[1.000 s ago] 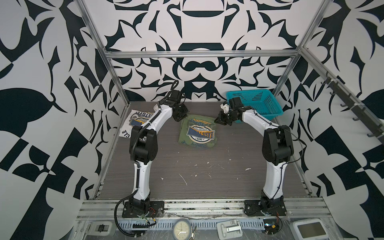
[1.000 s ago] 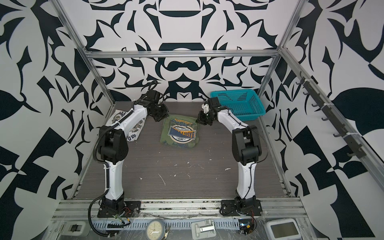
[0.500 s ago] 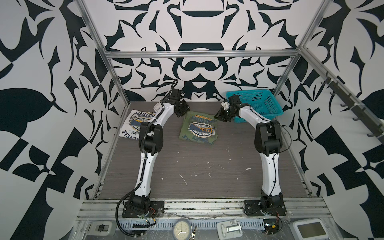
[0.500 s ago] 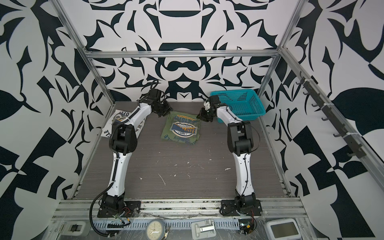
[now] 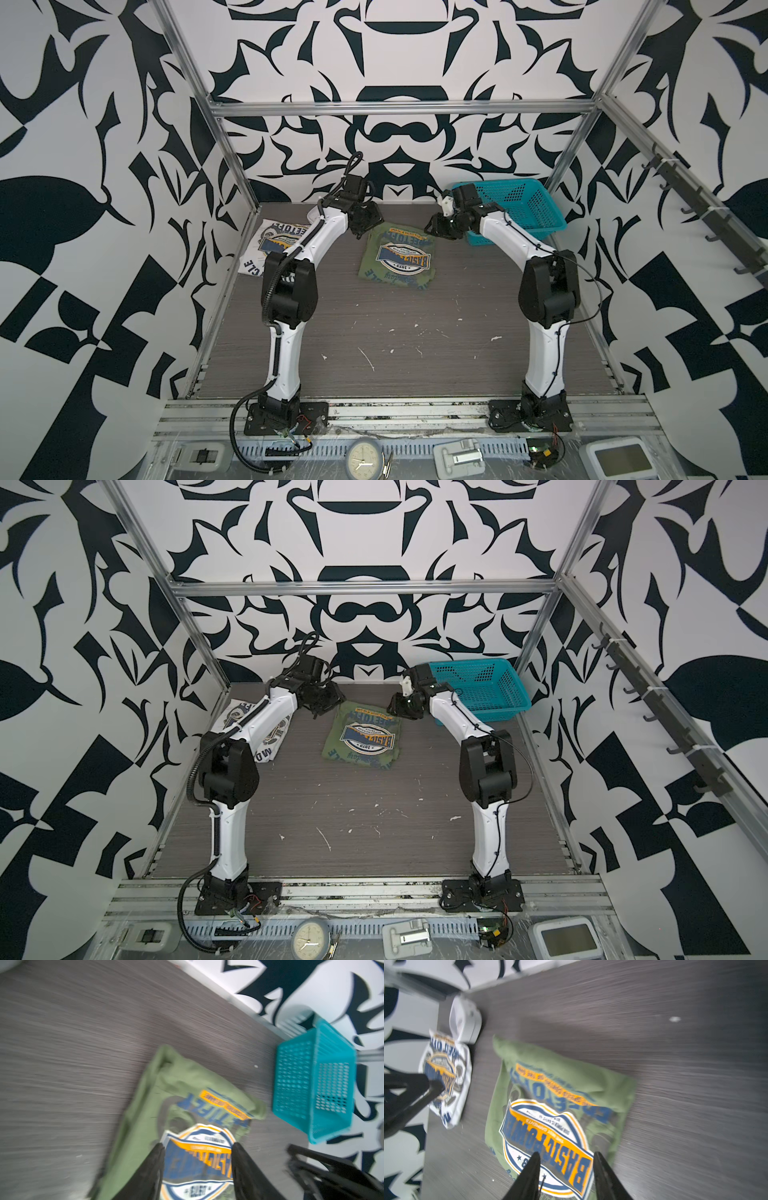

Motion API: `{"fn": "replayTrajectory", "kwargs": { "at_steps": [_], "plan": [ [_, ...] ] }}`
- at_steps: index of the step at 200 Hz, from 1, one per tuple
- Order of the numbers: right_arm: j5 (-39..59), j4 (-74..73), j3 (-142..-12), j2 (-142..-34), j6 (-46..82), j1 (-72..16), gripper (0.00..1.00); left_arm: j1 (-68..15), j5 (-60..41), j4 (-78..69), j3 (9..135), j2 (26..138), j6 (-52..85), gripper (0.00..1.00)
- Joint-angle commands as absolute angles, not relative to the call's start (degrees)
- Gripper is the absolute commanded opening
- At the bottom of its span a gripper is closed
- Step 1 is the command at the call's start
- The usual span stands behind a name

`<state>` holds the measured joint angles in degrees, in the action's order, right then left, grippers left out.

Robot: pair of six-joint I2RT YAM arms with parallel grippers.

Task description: Fold and stack the tank tops

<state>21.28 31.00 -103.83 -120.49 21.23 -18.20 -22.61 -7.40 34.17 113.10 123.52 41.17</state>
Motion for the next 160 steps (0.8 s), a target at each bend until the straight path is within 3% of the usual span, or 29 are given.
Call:
{"fn": "replayTrajectory", "kwargs": {
  "at_steps": [1,48,111,133,160],
  "plan": [
    [21.47,29.00,-106.96,-124.37,21.65,-18.59,0.37,-22.33,-8.77,32.98,115.47,129.05,40.34,0.49],
    [19.02,31.66,-117.23,-133.23,21.02,-17.68,0.31,-21.12,-8.57,32.87,127.73,141.60,41.03,0.44],
    [17.81,35.43,-127.88,-142.55,22.09,-13.96,0.34,-18.10,-9.60,33.20,134.41,150.03,43.98,0.47],
    [18.11,39.94,-132.67,-143.75,20.66,-13.80,0.39,-18.15,-9.55,34.23,133.80,148.37,43.10,0.50],
    [18.34,41.90,-129.17,-137.31,19.62,-14.03,0.55,-18.12,-7.40,38.07,132.34,143.02,41.72,0.60]
  ]
}}
